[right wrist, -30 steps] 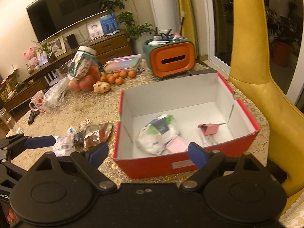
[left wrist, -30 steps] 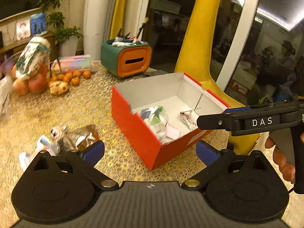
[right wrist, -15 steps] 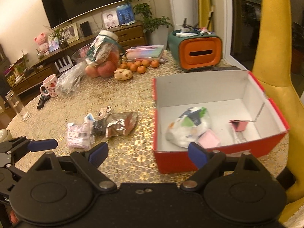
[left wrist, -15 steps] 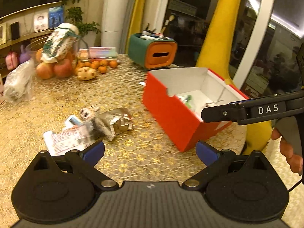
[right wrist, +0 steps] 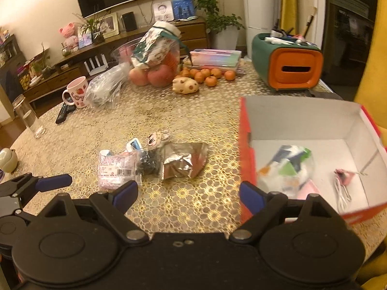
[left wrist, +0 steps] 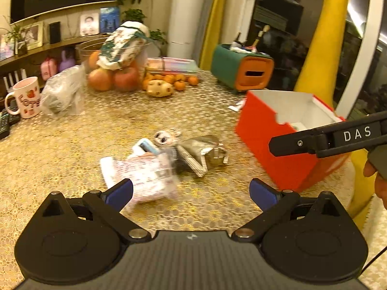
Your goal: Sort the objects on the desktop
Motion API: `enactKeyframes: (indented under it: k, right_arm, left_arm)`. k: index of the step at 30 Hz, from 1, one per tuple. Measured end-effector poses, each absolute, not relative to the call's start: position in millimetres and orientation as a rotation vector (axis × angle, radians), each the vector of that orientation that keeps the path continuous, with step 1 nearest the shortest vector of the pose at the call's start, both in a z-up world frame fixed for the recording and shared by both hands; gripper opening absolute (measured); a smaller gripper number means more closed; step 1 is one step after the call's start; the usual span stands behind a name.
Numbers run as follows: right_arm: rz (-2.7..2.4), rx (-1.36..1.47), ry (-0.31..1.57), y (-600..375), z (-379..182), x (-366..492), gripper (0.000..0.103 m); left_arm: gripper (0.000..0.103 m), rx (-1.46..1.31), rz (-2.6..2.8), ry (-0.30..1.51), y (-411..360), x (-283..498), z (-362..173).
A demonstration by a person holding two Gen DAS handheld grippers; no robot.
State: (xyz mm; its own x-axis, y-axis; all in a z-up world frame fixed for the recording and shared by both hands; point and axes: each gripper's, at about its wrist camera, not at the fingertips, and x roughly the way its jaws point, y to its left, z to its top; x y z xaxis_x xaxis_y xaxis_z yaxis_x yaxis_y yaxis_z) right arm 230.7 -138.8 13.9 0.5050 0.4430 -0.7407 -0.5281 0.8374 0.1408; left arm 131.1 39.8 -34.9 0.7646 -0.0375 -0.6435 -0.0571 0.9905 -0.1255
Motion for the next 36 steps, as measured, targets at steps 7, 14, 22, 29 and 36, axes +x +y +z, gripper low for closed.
enactKeyframes:
  k: [7,14,22,29,36]
  right_arm:
    - [0.630,-0.183,0.855,-104,-5,245,0.091]
    - [0.640,-0.225,0.871,-77,-28,266,0.091]
    - [0.634,-0.311,0.898,-56,-55,285,0.088]
    - [0.588,-0.270,0.926,-55,-71,303,0.084]
    - [0.550,-0.223,0.953,-57,-84,316,0.076]
  left_arm:
    - [0.103,-0.139,0.080,0.716,57,145,-55]
    - [0.103,-0.160,0.122,0.730,70,161,-73]
    - [0.103,-0.161,0.130,0.751,76,177,-91]
    - [0.103,-0.147,0.135,0.752,77,185,-99]
    - [0.103,-0.116,0.144,0.736,77,191,-103]
